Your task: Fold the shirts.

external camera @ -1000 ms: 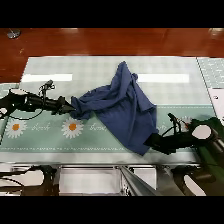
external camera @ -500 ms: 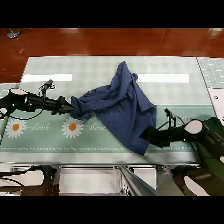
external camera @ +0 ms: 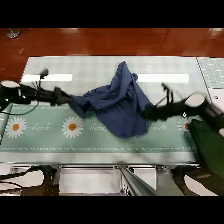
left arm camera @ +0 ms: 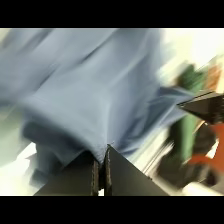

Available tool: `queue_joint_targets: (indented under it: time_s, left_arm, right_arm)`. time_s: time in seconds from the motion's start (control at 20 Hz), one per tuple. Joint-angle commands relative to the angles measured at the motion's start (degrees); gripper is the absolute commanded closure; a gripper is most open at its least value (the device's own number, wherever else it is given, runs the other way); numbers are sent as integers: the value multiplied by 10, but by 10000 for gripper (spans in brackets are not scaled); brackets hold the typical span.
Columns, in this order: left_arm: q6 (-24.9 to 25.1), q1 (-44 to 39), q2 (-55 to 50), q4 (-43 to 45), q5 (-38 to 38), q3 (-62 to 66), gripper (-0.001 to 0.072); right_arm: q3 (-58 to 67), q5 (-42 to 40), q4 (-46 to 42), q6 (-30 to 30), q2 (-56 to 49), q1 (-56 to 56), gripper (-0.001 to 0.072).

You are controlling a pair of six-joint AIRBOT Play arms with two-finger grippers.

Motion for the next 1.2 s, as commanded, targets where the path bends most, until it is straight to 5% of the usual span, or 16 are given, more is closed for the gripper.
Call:
queue_joint_targets:
  time_s: [0.0, 0.15, 0.35, 0.55, 0.75, 0.9, 1.15]
  left_arm:
    - [10, 10, 65, -162, 19, 99, 683]
    - [8, 39, 142, -212, 129, 217, 683]
    - [-19, 90, 233, -189, 142, 370, 683]
    - [-87, 174, 342, -43, 155, 442, 683]
    - [-94, 229, 448, 105, 169, 449, 683]
    - [-103, 178, 475, 179, 141, 448, 683]
    - [-199, 47, 450, 391, 111, 434, 683]
  right_arm:
    - [212, 54, -51, 2, 7, -53, 682]
    - [451, 104, -72, 18, 8, -117, 682]
    - [662, 169, -78, 13, 61, -139, 682]
    - [680, 187, -140, 27, 158, -139, 682]
    - [679, 262, -154, 42, 228, -139, 682]
    - [679, 298, -160, 60, 256, -139, 682]
    - [623, 369, -163, 85, 258, -139, 682]
